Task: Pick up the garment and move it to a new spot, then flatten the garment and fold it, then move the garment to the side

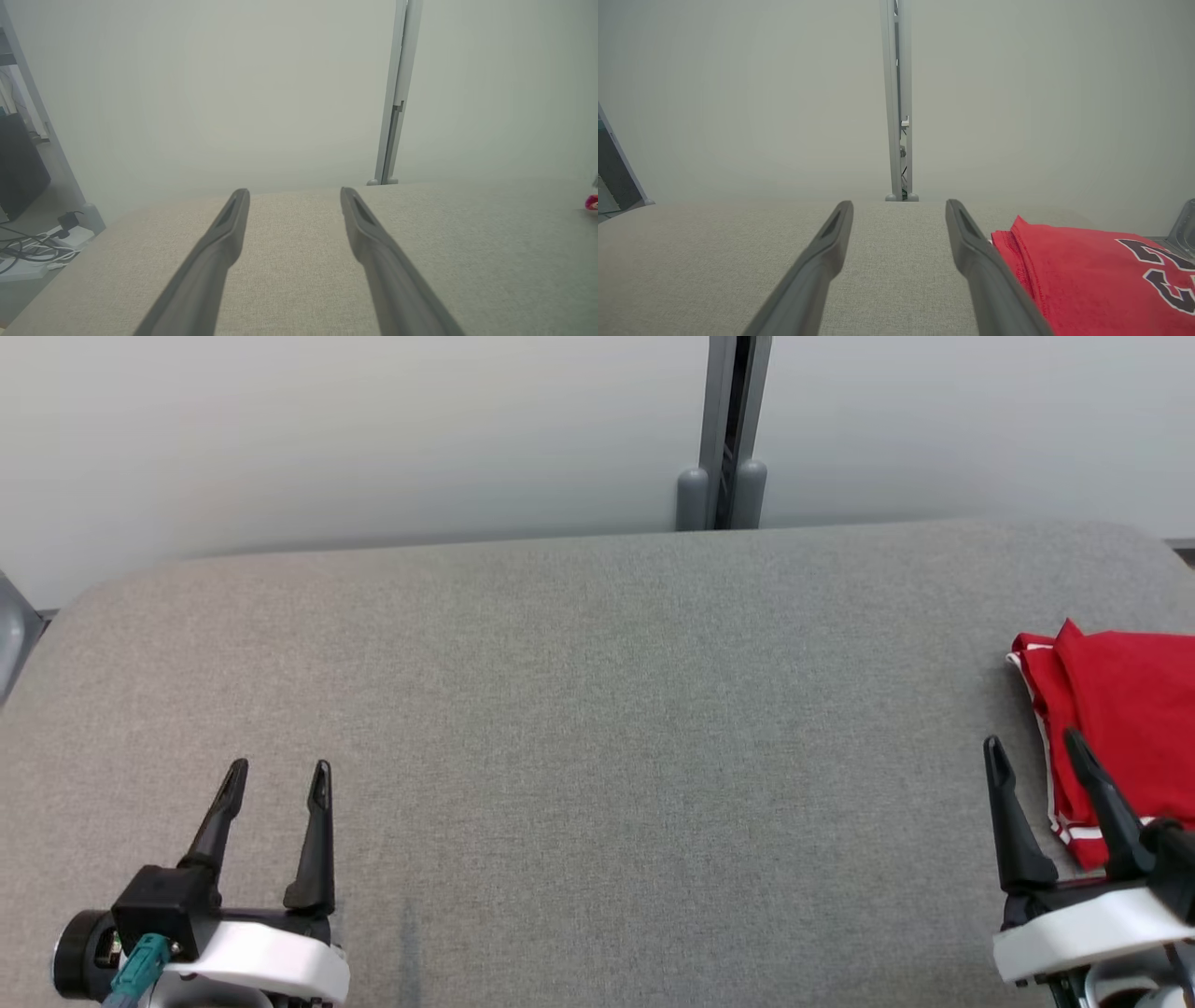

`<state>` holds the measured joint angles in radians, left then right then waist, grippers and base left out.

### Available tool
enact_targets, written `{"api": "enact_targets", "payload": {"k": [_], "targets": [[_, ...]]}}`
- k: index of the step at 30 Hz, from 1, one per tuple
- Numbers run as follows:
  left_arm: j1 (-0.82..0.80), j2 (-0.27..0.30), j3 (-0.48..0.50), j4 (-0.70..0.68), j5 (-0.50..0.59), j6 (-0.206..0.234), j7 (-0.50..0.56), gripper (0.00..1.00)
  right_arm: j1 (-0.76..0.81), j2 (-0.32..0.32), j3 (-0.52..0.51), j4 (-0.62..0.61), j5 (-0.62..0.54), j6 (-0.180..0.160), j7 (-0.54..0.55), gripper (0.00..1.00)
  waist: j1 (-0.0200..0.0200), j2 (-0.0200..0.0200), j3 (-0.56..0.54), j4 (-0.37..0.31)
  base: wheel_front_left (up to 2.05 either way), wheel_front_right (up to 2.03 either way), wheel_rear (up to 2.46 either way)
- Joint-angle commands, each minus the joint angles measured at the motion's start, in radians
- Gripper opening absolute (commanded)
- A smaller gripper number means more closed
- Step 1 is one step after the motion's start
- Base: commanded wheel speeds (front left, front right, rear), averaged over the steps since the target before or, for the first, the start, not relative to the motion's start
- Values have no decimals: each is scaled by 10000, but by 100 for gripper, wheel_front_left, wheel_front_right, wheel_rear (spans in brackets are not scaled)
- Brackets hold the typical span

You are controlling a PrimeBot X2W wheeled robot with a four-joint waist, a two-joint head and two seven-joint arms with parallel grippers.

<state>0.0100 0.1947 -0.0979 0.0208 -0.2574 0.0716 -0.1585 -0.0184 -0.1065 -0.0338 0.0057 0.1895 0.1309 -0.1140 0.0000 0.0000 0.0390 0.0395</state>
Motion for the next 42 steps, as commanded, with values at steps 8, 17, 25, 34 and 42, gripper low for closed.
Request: {"api": "enact_targets", "payload": {"k": [8, 17, 25, 34, 42], "targets": [[405, 143, -119, -58, -92, -50, 219, 100, 918, 185, -306, -587, -173, -4, 322, 100, 0, 0, -462, -113, 0, 0, 0], [440, 279, -170, -74, -103, 46, 395, 100, 1280, 336, -389, -968, -329, -4, 487, 100, 0, 0, -490, -182, 0, 0, 0], [381, 341, -219, -47, -112, 116, 455, 100, 1249, 374, -379, -1001, -345, -4, 487, 100, 0, 0, -475, -148, 0, 0, 0], [372, 377, -255, 33, -157, 142, 427, 100, 1231, 375, -376, -967, -362, -4, 454, 100, 0, 0, -479, -107, 0, 0, 0], [309, 426, -289, 110, -218, 156, 386, 100, 1239, 387, -387, -925, -314, -4, 452, 100, 0, 0, -498, -80, 0, 0, 0]]}}
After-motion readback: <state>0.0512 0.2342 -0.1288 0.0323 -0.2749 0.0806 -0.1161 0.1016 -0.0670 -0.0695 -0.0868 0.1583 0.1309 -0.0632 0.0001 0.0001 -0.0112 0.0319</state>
